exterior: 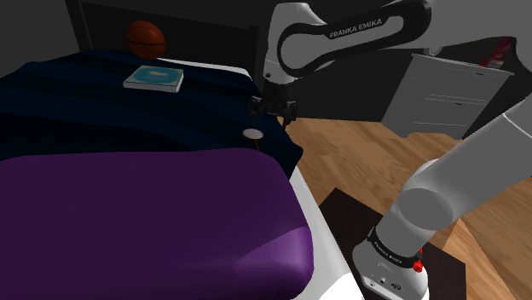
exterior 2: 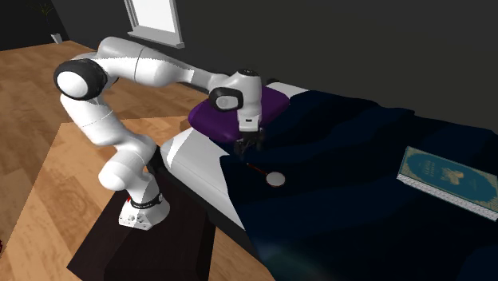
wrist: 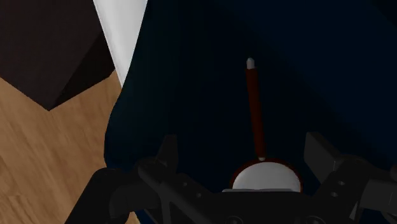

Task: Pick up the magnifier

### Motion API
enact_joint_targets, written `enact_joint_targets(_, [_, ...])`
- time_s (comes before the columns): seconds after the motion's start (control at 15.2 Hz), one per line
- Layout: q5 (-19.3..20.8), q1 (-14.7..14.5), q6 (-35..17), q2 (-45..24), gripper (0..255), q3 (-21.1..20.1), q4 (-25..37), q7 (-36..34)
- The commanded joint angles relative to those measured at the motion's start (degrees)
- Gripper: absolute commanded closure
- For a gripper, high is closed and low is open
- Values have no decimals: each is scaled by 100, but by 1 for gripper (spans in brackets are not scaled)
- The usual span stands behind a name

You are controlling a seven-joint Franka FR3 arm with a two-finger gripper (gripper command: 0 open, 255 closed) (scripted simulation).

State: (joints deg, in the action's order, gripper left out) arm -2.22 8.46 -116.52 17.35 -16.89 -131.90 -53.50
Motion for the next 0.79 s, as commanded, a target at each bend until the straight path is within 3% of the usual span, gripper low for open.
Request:
enact_joint_targets(0.0, [205,139,-256,-438,0,-136,224,-602])
enact_joint_targets(0.4, [1033,403,-720,-1733,0,-285,1044,-2318])
enact_joint_targets(0.73, [1147,386,-1080,-1913,0,-269,843,-2427])
